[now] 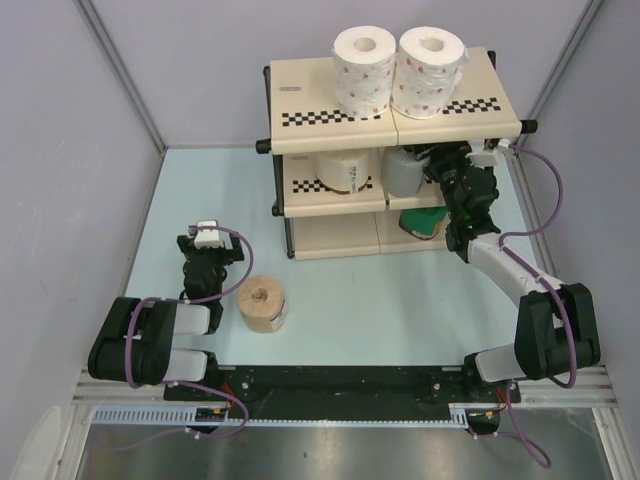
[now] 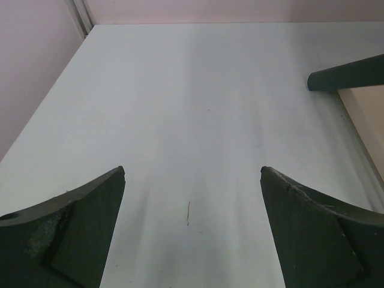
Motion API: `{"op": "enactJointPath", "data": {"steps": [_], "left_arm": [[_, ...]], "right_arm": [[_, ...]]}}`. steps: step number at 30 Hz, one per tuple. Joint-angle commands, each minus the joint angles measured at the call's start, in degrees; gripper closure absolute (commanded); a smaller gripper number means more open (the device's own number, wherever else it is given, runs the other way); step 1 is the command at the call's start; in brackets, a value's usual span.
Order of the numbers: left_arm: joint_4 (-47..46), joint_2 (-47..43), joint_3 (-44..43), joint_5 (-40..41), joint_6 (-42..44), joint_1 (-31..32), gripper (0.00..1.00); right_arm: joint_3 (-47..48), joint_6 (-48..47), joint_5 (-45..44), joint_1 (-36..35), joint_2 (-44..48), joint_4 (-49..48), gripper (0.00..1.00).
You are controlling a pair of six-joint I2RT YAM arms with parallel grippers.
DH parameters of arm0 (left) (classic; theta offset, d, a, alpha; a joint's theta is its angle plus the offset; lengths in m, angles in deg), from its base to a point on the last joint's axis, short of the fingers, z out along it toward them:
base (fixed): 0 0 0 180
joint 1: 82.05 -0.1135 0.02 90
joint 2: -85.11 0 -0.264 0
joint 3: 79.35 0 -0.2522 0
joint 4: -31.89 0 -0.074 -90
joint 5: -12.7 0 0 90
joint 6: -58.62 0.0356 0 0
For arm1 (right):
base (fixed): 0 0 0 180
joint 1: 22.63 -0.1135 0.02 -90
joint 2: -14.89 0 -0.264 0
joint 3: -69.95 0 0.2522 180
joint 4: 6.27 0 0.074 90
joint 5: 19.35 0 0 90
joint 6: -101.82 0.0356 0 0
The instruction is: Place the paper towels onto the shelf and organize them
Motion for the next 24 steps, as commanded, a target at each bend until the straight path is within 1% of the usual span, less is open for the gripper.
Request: {"op": "enactJointPath", "data": {"steps": [1, 3, 7, 11, 17, 20, 21, 23, 24], "left_arm": [[-2.12, -0.85, -0.72, -1.18, -0.37, -0.25, 0.00], [-2.12, -0.77, -0.72, -1.18, -0.28, -0.25, 0.00], [-2.12, -0.77, -0.72, -1.18, -0.28, -0.25, 0.00], [-2.21, -0.85, -0.72, -1.18, -0.28, -0.25, 0.00], [-2.21, -0.85, -0.72, -1.18, -0.28, -0.25, 0.00], [-2.12, -0.94, -0.71, -1.18, -0.28, -0.25, 0.00], [-2.12, -0.77, -0.72, -1.18, -0.37, -0.25, 0.00], [-2.12, -0.77, -0.72, -1.18, -0.28, -0.25, 0.00], [-2.03, -0.76, -0.72, -1.18, -0.46, -0.25, 0.00]], "right_arm": [[0.84, -0.24, -5.05, -1.71, 0.66, -2.62, 0.14], [0.22, -0.32, -6.20, -1.97, 0.84, -3.06, 0.13], [-2.24, -1.46, -9.27, -1.80, 2.85, -7.71, 0.12], [-3.82, -3.75, -10.78, -1.53, 7.16, -7.99, 0.12], [-6.98, -5.42, -11.39, -0.83, 16.03, -2.46, 0.12], [-8.30, -6.91, -11.22, -1.09, 20.60, 3.08, 0.12], [-8.31, -7.26, -10.78, -1.35, 21.74, 6.83, 0.12], [-8.31, -9.19, -9.99, -2.41, 24.12, 10.54, 0.13], [-8.39, -9.98, -9.90, -3.11, 24.82, 14.13, 0.14]]}}
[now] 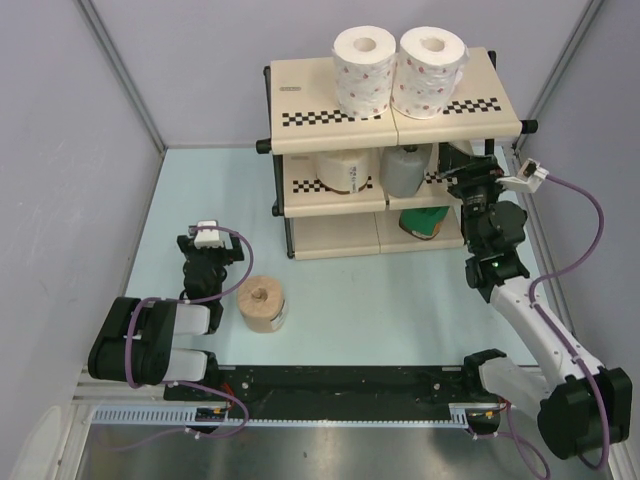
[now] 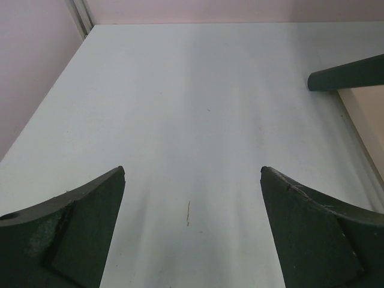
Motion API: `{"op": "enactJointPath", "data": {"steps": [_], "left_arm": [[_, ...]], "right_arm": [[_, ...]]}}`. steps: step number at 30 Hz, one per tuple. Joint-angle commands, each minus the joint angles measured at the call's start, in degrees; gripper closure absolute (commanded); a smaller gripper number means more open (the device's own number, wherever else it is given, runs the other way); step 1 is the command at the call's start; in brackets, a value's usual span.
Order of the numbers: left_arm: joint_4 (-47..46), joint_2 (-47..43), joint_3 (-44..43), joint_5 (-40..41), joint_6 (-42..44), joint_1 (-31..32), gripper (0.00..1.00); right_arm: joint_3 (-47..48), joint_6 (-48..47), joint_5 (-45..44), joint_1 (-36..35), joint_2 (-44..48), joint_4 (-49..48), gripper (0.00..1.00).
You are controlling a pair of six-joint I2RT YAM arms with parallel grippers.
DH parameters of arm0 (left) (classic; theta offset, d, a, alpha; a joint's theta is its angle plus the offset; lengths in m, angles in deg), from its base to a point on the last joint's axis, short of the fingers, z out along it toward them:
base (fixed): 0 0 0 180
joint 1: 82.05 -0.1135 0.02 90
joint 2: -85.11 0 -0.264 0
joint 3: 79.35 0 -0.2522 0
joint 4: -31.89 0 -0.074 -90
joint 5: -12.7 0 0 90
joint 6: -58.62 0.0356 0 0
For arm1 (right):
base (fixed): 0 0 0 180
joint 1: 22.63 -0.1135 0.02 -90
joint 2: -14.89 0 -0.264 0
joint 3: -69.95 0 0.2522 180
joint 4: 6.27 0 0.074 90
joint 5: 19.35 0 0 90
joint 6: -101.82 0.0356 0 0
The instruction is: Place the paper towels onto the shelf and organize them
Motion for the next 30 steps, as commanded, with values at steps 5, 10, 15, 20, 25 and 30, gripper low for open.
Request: {"op": "enactJointPath", "data": {"steps": [5, 10, 15, 20, 25, 30], "left_arm": [[-2.04, -0.85, -0.72, -1.18, -0.46, -0.25, 0.00], [-2.12, -0.85, -0.72, -1.18, -0.28, -0.25, 0.00], [-2.12, -0.85, -0.72, -1.18, -0.37, -0.25, 0.00], [-2.12, -0.85, -0.72, -1.18, -0.28, -0.25, 0.00], [-2.12, -0.77, -0.72, -1.18, -0.37, -0.25, 0.00], [-2.12, -0.85, -0.72, -1.18, -0.37, -0.25, 0.00]], "right_arm": [[0.28, -7.05, -0.74, -5.81, 6.72, 17.57, 0.38], [0.20, -9.87, -2.59, -9.25, 6.03, 21.71, 0.50], [0.11, -9.60, -4.17, -9.43, 3.66, 21.18, 0.55], [0.20, -10.57, -4.70, -9.34, 0.93, 18.29, 0.55], [0.20, -10.84, -4.35, -8.73, -1.88, 15.91, 0.55], [0.11, -10.84, -4.26, -8.64, -3.82, 13.28, 0.55]]}}
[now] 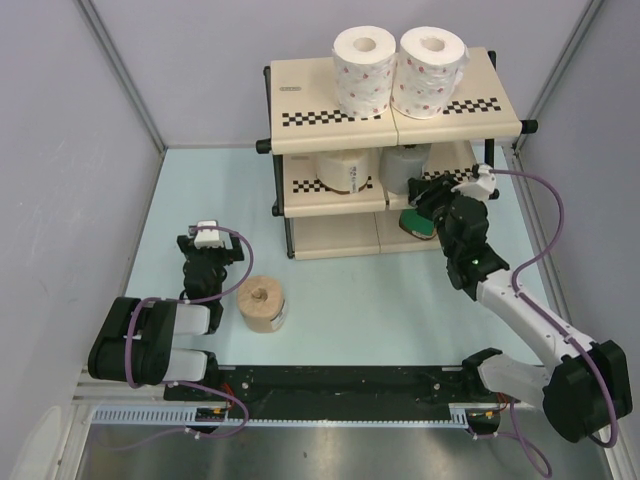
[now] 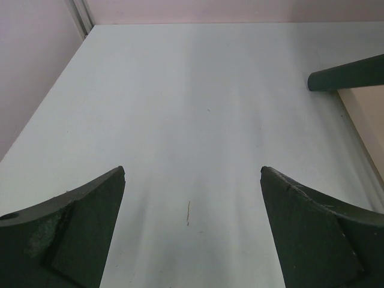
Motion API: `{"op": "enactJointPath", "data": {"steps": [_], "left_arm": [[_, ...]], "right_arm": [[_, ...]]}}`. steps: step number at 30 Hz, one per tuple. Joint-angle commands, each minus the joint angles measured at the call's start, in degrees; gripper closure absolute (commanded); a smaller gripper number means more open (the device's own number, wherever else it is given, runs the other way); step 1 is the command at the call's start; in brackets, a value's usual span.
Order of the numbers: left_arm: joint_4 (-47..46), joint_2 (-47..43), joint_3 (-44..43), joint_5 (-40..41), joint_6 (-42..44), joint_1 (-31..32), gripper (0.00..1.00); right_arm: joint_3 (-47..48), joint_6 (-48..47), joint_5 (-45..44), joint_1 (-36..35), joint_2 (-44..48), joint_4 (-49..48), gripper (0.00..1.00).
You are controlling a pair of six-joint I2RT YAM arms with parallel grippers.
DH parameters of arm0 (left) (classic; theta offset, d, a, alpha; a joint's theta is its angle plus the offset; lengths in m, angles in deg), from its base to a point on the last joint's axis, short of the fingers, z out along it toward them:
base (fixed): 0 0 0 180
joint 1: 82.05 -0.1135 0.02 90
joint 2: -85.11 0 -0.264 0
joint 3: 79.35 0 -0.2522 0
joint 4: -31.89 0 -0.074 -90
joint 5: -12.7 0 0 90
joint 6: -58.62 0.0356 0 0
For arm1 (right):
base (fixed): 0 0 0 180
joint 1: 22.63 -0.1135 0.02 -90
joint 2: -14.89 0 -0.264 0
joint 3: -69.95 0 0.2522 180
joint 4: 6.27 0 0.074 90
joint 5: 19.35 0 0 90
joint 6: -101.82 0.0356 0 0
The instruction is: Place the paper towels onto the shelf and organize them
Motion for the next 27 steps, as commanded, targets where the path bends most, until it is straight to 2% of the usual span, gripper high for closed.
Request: {"op": "enactJointPath", "data": {"steps": [1, 13, 18, 27], "left_arm": [[-2.21, -0.85, -0.72, -1.20, -0.37, -0.33, 0.00], [-2.21, -0.76, -0.72, -1.20, -0.28, -0.25, 0.00], [-2.12, -0.85, -0.72, -1.20, -0.37, -0.25, 0.00], [-2.21, -0.77, -0.72, -1.20, -0.29, -0.25, 0.00]], "right_arm": [[0.22, -1.24, -1.09, 0.28, -1.42, -5.06, 0.55], [0.22, -1.24, -0.74, 0.98, -3.62, -8.76, 0.54], [0.22, -2.03, -1.53, 0.46, -0.54, -5.78, 0.52], [-0.22, -4.32, -2.59, -4.81, 8.51, 2.83, 0.49]]}}
